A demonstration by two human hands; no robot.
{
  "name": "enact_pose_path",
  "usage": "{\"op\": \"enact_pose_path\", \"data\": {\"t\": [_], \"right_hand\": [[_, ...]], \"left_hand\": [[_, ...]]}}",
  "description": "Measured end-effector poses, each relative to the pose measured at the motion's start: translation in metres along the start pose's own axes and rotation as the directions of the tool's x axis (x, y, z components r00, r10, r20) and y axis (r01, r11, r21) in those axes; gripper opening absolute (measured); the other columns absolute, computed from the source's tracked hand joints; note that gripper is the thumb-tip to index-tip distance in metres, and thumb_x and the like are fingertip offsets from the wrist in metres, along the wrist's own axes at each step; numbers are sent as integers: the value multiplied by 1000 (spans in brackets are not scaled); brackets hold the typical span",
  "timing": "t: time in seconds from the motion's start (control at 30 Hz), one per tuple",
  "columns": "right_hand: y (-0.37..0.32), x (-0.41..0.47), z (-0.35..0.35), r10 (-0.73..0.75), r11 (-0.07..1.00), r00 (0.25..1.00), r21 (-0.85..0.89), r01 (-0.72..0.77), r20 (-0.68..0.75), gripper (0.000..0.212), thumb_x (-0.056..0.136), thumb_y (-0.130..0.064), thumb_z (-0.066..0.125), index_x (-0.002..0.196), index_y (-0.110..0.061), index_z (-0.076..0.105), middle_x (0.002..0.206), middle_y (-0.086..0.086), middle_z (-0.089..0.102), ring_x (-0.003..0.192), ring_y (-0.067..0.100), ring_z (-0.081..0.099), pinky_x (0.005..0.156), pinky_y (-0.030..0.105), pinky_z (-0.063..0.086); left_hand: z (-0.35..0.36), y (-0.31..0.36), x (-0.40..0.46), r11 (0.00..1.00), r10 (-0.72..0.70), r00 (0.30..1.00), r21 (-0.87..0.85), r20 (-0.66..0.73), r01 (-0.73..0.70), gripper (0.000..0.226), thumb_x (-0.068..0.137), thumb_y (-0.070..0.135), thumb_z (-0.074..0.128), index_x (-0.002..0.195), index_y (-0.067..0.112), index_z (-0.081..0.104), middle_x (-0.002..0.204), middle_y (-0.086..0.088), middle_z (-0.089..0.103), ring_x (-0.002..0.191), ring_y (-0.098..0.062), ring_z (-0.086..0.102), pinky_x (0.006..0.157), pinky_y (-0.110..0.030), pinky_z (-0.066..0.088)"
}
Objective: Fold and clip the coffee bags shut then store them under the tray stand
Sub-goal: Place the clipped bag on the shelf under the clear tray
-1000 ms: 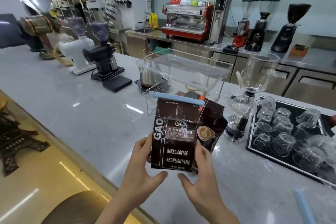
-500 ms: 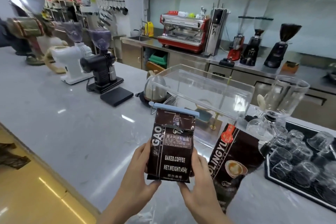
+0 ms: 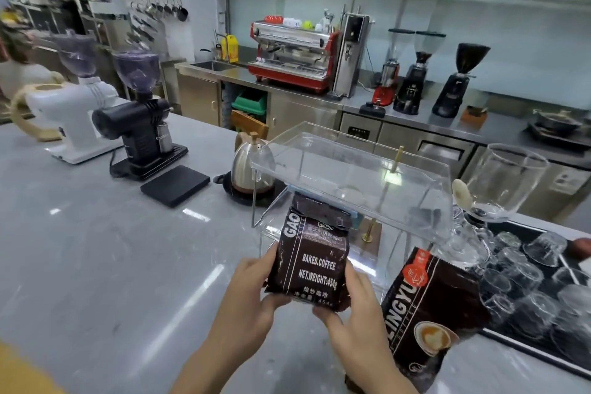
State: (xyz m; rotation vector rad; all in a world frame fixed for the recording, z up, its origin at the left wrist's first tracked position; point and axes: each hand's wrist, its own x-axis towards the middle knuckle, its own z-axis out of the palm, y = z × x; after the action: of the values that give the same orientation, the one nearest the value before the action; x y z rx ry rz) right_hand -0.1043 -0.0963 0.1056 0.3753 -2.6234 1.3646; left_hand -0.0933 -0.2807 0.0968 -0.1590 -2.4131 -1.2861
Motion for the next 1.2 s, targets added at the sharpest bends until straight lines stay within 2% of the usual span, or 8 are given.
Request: {"op": "enact_pose_path", "data": {"t": [0.13,0.37,0.53,0.73,0.93,1.03,1.1,1.2], "right_hand": [[-4,22,3,44,999,997,11,-43,-57,76,80,-16,78,141,-40,41,122,-28,49,118,-15,45,99,16,43],[-5,64,17,85,996,988,-2,-86,-125,68,80,-8,75,136,-37,48,118,-21,52,109,-32,37,84,-10,33],[-3,87,26,129,989,978,-50,-139,-165,62,80,-8,76,134,-25,51,112,-13,53,102,-7,51,78,-4,38],[-2,106,34,197,978,958,-31,-207,-208,42,80,-11,77,118,-20,60,108,-7,54,102,9,56,92,31,53],[1,111,38,205,975,955,-43,-219,-215,41,80,-16,77,116,-22,60,107,-10,54,103,9,57,92,23,49],[2,108,40,178,979,960,-60,-195,-216,44,82,-16,74,120,-25,56,109,-11,55,105,8,57,92,23,49],[2,104,40,141,983,969,-89,-162,-204,53,85,-15,70,132,-31,50,113,-13,54,107,6,55,95,22,48],[4,96,40,105,982,980,-137,-129,-170,62,90,-17,64,144,-36,39,120,-15,51,111,2,51,98,16,42]], "left_hand": [[7,-3,26,999,26,999,20,-45,-25,103,74,-6,80,128,70,36,90,18,54,97,11,49,83,4,34],[15,-9,69,999,-20,994,28,-112,23,73,74,-10,79,126,38,64,86,22,55,85,1,57,79,4,37],[19,-11,93,997,-5,995,78,-103,13,67,72,-15,76,128,21,67,79,32,51,81,-12,56,72,-5,36],[29,-22,114,997,-17,995,76,-101,25,66,73,-17,72,129,18,66,87,9,72,81,-21,66,73,-12,40],[33,-26,114,997,3,993,73,-121,6,67,75,-19,69,129,18,65,90,8,72,82,-22,65,74,-25,45],[36,-28,109,998,28,986,62,-165,-18,62,77,-20,69,129,14,67,115,-3,75,104,-27,70,90,-36,56],[38,-29,105,995,48,978,93,-202,-29,56,76,-21,71,123,9,71,127,-11,70,118,-28,66,103,-23,49],[40,-29,101,983,72,975,181,-211,-34,51,71,-22,76,113,6,76,123,-13,71,111,-29,68,99,-7,37]]}}
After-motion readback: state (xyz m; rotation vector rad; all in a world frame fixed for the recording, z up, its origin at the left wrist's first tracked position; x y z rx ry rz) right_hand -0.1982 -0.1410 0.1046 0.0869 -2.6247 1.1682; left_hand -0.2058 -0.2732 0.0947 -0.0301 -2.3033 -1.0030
